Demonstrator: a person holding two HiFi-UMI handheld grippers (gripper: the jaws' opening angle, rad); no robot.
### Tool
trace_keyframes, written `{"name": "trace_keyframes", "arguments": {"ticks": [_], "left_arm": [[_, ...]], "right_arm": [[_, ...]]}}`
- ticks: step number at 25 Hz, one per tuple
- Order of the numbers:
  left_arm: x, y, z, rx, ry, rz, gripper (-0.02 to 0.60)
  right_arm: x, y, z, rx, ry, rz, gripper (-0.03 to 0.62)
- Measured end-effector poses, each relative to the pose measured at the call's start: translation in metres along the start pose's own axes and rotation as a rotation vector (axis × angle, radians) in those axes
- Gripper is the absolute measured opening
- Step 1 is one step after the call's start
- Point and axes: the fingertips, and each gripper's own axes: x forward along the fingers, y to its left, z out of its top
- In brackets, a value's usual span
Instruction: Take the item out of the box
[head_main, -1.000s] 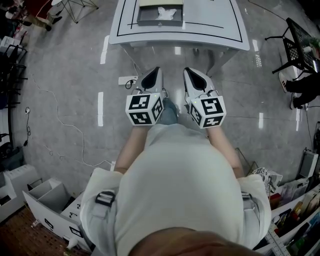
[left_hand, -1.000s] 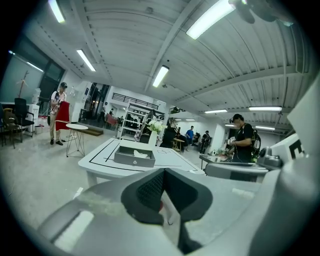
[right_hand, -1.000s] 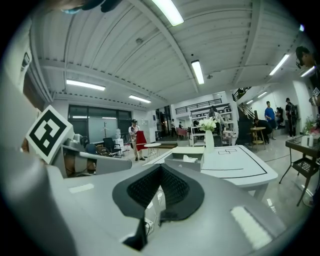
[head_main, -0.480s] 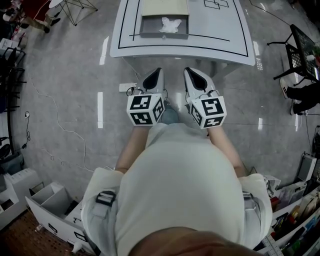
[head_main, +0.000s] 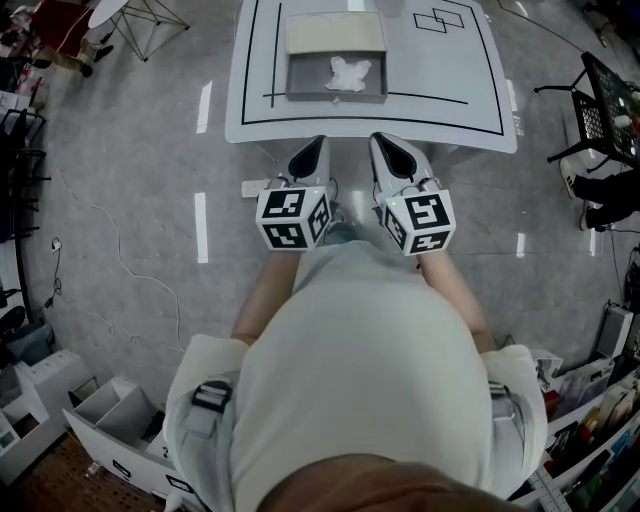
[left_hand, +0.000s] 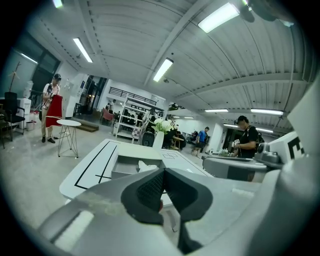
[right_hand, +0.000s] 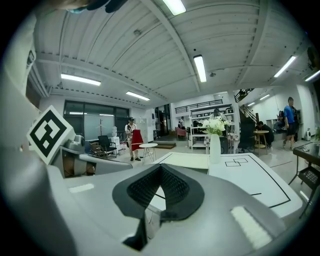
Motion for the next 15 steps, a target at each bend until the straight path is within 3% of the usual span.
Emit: {"name": "trace_keyframes", "arguments": {"ticks": [15], "left_arm": [[0.055, 0.05, 0.021, 0.012, 0.033, -0.04, 0.0]], "right_arm": [[0.07, -0.022, 0.006, 0.009, 0.004, -0.046, 0.002]]}}
